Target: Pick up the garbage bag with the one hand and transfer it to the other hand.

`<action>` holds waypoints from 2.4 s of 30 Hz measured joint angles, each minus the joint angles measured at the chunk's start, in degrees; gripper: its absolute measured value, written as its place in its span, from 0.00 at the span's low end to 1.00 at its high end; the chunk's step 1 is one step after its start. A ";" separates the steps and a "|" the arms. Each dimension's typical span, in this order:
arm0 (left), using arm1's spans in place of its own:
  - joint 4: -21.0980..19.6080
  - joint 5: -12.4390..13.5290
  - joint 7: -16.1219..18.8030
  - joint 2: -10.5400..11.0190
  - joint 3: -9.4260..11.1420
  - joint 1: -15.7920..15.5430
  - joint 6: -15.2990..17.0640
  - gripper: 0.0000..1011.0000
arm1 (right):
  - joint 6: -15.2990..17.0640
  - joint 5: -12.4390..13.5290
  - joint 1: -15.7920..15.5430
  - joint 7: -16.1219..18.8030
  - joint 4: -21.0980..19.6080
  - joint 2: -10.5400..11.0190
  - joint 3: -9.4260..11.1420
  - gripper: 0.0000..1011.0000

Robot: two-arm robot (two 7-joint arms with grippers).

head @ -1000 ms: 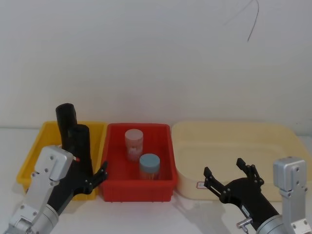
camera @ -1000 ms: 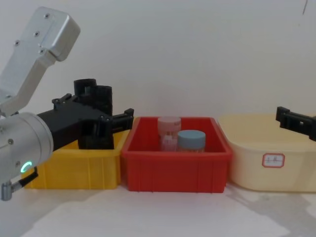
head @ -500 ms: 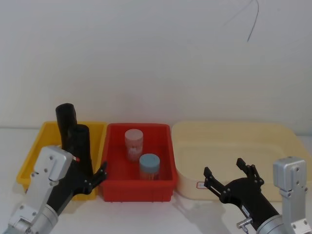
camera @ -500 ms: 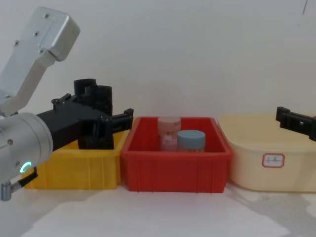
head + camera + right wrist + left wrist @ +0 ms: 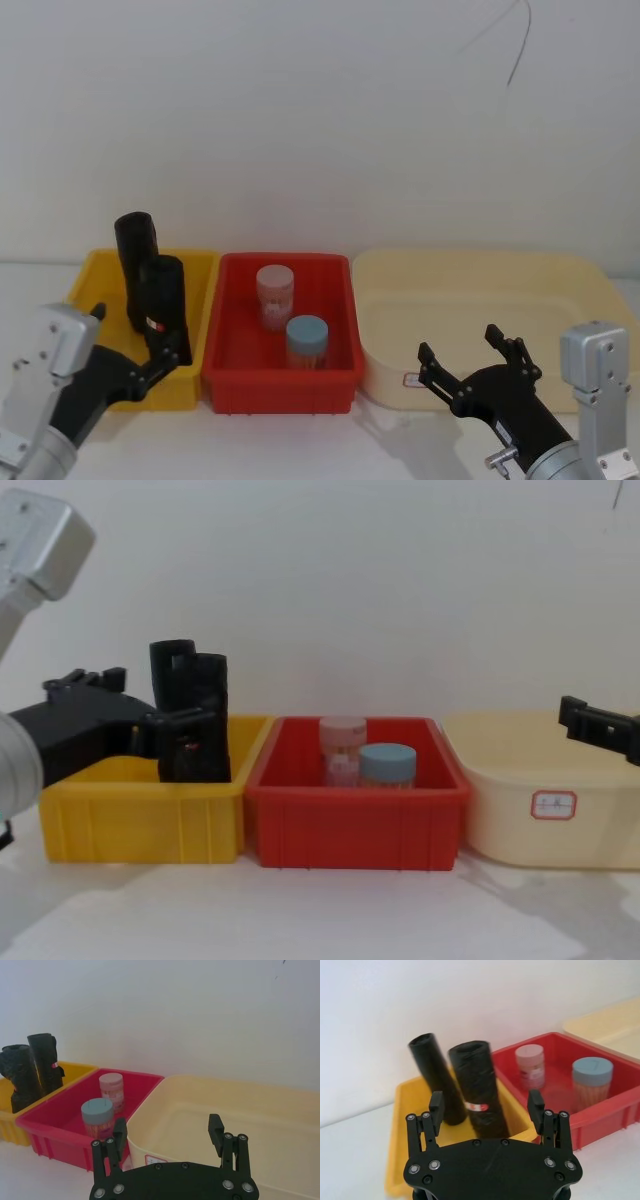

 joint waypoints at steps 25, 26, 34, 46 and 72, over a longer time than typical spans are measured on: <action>6.06 -6.83 -3.97 -2.56 -3.97 -3.57 5.36 0.99 | 0.00 0.00 0.00 0.00 0.00 0.00 0.00 0.99; 6.39 -6.95 -4.19 -2.71 -3.92 -3.80 5.46 0.99 | 0.00 0.00 0.00 0.00 0.00 0.00 0.00 0.99; 9.82 -7.98 -6.45 -4.58 -3.26 -6.51 6.19 0.99 | 0.00 0.00 0.00 0.00 0.00 0.00 0.00 0.99; 14.05 -7.80 -8.26 -6.88 -2.32 -9.69 5.75 0.99 | 0.00 0.00 0.00 0.00 0.00 0.00 0.00 0.99; 25.08 -5.57 -9.93 -12.06 -1.18 -17.76 2.71 0.90 | 0.00 0.00 0.00 0.00 0.00 0.00 0.00 0.99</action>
